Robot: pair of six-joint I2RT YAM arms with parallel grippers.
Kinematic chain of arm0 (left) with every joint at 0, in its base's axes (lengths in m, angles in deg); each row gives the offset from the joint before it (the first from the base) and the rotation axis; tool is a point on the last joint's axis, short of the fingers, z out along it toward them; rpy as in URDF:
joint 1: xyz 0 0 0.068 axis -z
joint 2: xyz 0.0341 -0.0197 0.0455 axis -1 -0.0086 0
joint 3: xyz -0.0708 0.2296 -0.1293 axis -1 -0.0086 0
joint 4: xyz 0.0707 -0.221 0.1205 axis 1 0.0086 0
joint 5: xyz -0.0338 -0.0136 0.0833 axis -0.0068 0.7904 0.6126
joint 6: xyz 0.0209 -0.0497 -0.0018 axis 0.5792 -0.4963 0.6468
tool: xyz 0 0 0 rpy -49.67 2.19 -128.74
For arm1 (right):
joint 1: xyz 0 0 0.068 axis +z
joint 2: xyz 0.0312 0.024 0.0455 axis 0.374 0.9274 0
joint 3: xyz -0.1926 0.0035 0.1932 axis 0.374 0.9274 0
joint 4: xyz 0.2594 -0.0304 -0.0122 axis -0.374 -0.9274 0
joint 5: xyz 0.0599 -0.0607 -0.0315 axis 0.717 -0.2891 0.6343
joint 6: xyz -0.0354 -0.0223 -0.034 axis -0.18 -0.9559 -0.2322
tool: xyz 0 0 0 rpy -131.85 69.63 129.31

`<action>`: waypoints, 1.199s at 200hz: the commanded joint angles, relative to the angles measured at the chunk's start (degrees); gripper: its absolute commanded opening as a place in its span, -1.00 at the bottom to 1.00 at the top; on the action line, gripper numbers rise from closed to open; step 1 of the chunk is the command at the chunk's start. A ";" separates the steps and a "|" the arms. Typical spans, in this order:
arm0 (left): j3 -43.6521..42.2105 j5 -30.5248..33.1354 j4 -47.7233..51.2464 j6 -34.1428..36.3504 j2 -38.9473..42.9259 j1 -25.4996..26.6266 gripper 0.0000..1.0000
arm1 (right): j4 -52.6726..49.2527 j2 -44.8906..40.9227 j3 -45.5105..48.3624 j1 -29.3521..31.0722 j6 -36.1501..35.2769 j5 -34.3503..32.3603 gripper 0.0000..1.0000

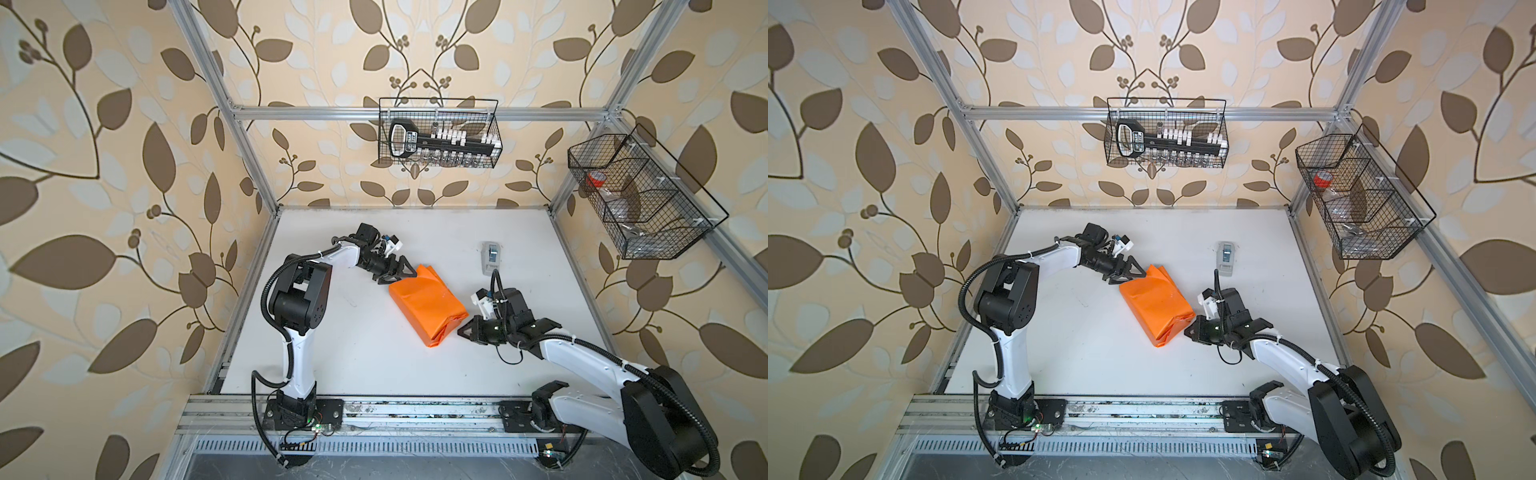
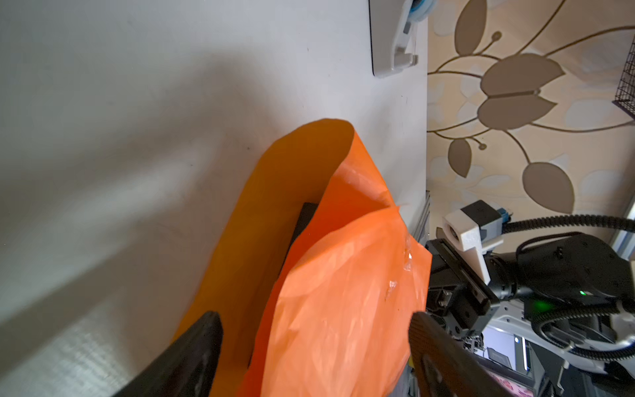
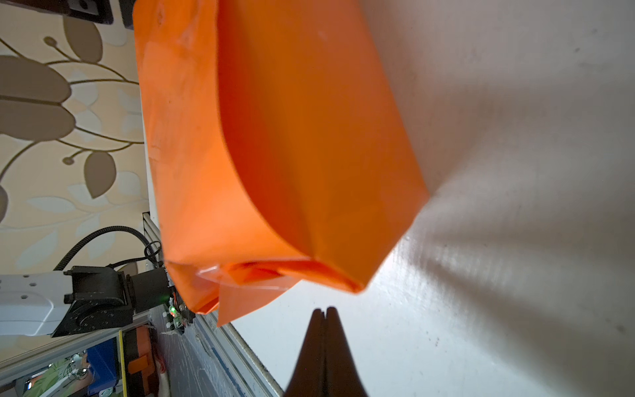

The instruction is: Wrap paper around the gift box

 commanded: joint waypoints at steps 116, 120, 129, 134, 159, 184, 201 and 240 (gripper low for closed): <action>10.41 -15.58 18.93 7.87 -5.80 2.89 -0.38 | 4.32 7.35 -5.00 0.35 0.43 1.76 -1.00; 10.84 -15.60 19.76 7.87 -5.72 3.03 -0.44 | 4.58 7.62 -5.01 0.37 0.53 1.77 -1.00; 11.75 -16.15 21.79 8.07 -5.75 3.27 -0.56 | 5.13 8.00 -5.03 0.35 0.64 1.78 -1.00; 12.19 -16.42 22.84 8.28 -5.62 3.49 -0.61 | 5.41 8.21 -5.03 0.41 0.67 1.77 -1.00; 12.70 -15.35 24.94 7.95 -2.30 4.97 -0.75 | 7.74 9.40 -5.09 0.56 1.74 2.34 -1.00; 12.89 -12.73 24.48 4.59 2.96 6.13 -0.78 | 12.13 11.92 -5.60 2.04 3.91 3.19 -1.00; 14.74 -10.61 26.27 3.38 5.60 6.99 -0.78 | 16.85 14.74 -6.10 3.66 6.53 4.16 -1.00; 21.20 -1.96 33.97 3.56 8.47 11.28 -0.77 | 29.04 21.55 -7.84 6.09 14.03 5.22 -1.00</action>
